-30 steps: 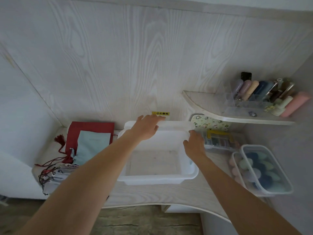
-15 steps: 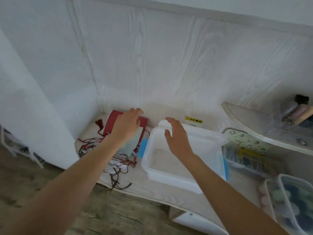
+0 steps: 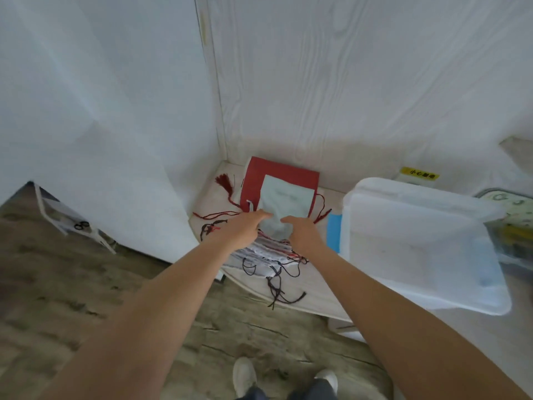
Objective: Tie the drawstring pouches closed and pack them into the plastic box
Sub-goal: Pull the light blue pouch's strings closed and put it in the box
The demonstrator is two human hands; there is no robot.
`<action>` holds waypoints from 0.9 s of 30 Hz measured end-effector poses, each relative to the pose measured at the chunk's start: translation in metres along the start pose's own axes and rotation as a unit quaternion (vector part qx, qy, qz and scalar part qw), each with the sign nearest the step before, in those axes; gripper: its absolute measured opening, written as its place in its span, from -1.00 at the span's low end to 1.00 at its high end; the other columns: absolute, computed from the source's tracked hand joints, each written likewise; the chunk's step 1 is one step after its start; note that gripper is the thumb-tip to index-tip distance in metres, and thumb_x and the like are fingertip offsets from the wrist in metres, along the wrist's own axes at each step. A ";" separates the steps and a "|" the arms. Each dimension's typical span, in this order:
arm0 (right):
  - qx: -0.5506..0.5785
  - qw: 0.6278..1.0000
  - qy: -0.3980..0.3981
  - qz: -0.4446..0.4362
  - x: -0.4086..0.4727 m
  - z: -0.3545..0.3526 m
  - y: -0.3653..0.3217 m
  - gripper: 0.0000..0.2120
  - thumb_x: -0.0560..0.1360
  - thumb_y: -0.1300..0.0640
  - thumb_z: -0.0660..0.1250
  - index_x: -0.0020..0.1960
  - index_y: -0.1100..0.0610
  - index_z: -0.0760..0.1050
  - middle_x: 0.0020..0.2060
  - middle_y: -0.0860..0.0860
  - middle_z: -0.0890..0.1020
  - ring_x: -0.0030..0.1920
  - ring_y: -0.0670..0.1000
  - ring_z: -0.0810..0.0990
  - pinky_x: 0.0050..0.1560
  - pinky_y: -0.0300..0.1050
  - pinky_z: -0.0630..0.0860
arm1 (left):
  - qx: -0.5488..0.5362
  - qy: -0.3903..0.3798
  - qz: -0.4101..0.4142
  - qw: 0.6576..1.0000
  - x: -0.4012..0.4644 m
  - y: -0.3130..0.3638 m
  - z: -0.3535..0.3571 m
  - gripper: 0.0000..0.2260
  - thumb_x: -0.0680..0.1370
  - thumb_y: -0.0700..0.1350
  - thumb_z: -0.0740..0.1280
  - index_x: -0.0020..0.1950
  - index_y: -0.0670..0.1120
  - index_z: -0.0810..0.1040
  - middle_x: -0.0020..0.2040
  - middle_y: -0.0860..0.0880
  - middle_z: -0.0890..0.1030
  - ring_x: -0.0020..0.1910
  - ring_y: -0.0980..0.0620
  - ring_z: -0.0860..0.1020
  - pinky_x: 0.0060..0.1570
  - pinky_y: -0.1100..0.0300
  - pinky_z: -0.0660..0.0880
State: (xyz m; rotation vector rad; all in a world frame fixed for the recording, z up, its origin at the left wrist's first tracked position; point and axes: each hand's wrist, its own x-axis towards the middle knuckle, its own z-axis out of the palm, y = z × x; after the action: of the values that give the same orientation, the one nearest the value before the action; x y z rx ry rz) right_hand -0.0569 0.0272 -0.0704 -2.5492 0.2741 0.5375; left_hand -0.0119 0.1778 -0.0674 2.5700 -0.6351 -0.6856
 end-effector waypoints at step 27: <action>0.384 0.896 0.221 0.012 -0.010 -0.074 -0.019 -0.69 0.58 0.18 0.20 -0.34 0.07 0.43 -0.55 0.00 0.41 -0.55 -0.11 0.34 -0.42 -0.26 0.31 | -0.242 0.234 0.030 0.941 0.009 0.013 -0.058 -0.87 0.63 -0.20 0.10 0.03 -0.18 0.43 -0.07 -0.10 0.64 -0.16 0.02 0.63 -0.23 0.38 0.47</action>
State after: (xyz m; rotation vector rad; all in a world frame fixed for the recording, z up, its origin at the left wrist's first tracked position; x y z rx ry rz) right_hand -0.0363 0.0054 0.0004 -1.8469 0.5515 -0.1549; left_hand 0.0223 0.1775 -0.0177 2.1236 -0.3312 -0.1588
